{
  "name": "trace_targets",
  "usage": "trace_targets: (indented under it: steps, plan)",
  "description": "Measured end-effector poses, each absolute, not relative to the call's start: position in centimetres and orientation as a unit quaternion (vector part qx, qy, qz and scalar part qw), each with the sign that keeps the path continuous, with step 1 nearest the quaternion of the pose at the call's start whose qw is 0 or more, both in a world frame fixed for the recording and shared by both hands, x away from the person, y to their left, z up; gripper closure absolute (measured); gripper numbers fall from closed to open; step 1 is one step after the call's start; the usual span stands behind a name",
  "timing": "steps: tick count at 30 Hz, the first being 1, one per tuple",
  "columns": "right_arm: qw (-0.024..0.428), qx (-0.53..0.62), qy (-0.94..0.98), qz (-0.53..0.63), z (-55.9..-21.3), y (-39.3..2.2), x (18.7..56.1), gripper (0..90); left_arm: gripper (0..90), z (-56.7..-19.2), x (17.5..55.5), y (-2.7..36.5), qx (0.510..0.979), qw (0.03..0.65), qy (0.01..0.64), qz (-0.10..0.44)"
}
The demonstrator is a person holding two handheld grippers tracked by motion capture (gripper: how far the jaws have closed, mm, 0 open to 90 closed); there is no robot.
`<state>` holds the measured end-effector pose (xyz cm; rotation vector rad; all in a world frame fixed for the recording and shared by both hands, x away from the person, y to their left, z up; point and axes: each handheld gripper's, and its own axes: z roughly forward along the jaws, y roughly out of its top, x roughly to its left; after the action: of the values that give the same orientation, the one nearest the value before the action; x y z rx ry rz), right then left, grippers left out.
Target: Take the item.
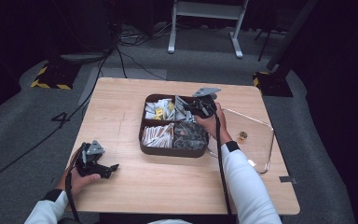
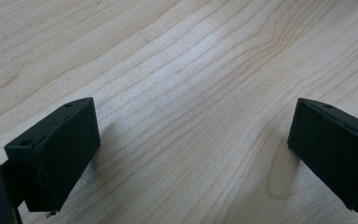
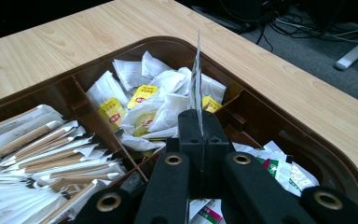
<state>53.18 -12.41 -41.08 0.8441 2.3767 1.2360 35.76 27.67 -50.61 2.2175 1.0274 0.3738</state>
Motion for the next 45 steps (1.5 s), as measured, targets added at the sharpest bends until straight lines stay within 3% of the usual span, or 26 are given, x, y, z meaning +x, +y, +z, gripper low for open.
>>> trace_targets:
  steps: [45]
  plan:
    - [0.147,0.230,0.830,0.486,-38.4,-17.1,45.2,90.0,2.4,-50.6,35.8,27.7,0.847,0.329,0.394,0.142]
